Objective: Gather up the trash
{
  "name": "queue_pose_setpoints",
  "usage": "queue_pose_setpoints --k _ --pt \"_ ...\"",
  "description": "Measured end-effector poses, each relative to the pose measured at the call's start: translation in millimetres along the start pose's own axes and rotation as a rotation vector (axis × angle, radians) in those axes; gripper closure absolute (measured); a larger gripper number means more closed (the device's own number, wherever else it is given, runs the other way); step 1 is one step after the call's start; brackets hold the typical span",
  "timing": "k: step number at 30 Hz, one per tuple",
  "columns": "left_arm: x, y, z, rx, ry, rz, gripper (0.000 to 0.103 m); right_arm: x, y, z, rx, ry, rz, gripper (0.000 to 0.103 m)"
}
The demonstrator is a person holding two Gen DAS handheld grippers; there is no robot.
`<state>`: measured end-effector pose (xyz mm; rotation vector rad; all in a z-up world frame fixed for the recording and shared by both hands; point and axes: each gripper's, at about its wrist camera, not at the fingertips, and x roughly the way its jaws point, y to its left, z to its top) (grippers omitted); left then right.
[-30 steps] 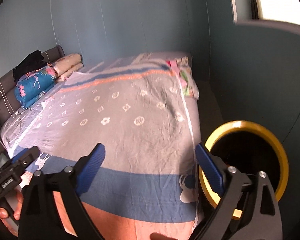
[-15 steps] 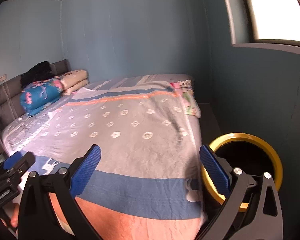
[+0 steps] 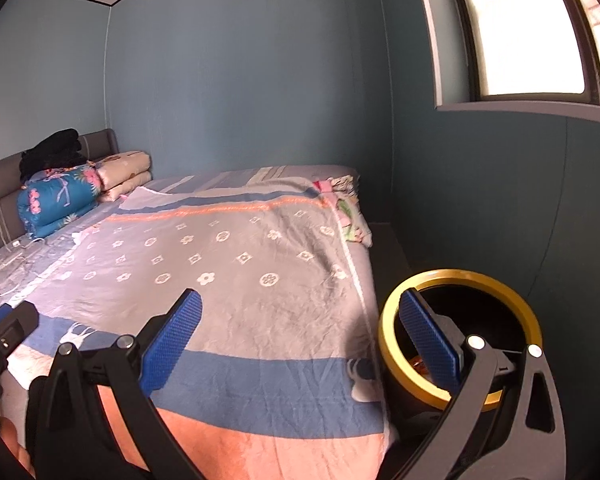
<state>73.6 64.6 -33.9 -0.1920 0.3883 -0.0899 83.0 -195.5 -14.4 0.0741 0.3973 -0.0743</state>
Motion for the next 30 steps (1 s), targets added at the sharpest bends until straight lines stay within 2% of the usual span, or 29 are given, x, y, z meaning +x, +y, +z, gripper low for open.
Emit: queue_pose_setpoints --k 30 --pt "12 4 -1 -0.014 0.017 -0.005 0.008 19 -3 -5 0.019 0.059 -0.01 0.008"
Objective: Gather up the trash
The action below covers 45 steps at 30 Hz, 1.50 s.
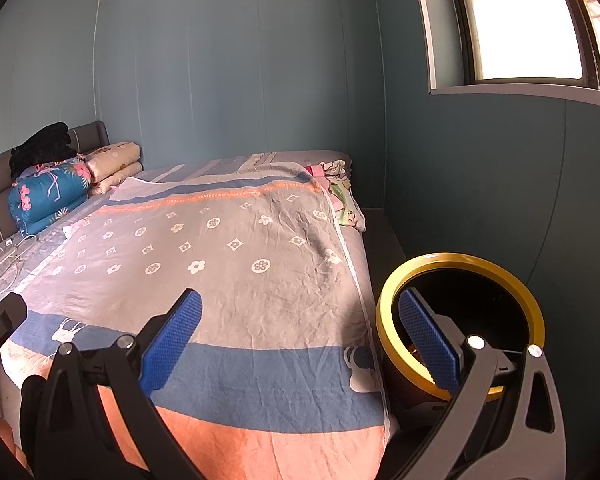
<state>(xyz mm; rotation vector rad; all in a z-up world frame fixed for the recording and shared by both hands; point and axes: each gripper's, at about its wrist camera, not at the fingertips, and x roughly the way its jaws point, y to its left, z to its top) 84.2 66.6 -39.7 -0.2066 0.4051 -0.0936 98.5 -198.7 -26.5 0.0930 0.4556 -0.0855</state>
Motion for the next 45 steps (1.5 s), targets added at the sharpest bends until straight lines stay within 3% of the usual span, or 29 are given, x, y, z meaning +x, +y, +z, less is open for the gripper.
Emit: queue_pose_setpoints --k 45 --pt "2 -11 1 0.011 0.006 -0.013 0.008 10 -8 -7 0.029 0.054 -0.016 0.008"
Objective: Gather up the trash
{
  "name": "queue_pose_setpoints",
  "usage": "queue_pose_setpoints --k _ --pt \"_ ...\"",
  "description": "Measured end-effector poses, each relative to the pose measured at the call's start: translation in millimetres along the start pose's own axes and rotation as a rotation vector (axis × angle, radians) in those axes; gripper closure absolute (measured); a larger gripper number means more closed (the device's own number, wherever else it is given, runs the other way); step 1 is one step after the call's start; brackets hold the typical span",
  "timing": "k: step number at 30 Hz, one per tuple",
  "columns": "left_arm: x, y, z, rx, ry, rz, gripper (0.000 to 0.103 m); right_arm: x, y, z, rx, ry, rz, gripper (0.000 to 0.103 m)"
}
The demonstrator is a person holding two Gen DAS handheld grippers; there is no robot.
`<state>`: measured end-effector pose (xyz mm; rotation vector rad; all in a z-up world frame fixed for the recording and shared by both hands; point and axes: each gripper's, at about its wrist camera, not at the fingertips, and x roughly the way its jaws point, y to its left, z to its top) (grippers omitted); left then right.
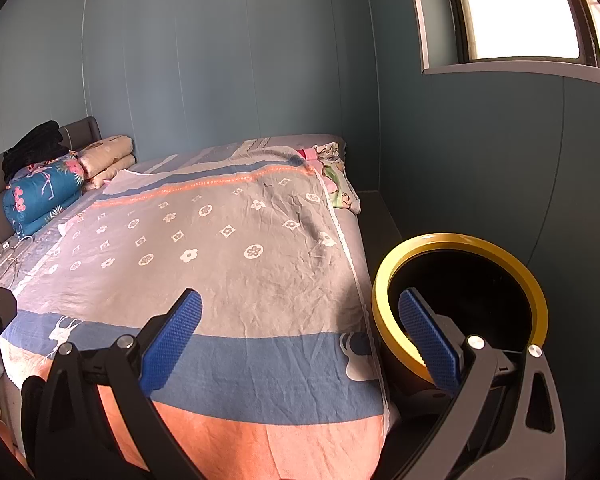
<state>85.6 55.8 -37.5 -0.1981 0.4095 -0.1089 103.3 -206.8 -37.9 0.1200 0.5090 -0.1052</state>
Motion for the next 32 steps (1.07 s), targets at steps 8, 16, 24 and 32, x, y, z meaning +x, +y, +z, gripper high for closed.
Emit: queue_pose_setpoints --k 8,16,24,32 --pt "1 -1 0 -0.002 0.002 -0.001 0.008 3 -1 -2 0.004 0.007 -0.002 0.008" --pt "5 0 -1 -0.009 0.026 -0.009 0.008 5 -1 -2 0.004 0.014 -0.003 0.008" --pt "9 6 -3 -0.016 0.036 -0.004 0.008 5 -1 -3 0.006 0.017 -0.002 0.008" --pt "10 7 -3 -0.014 0.041 -0.011 0.008 5 0 -5 0.007 0.021 0.0 0.008"
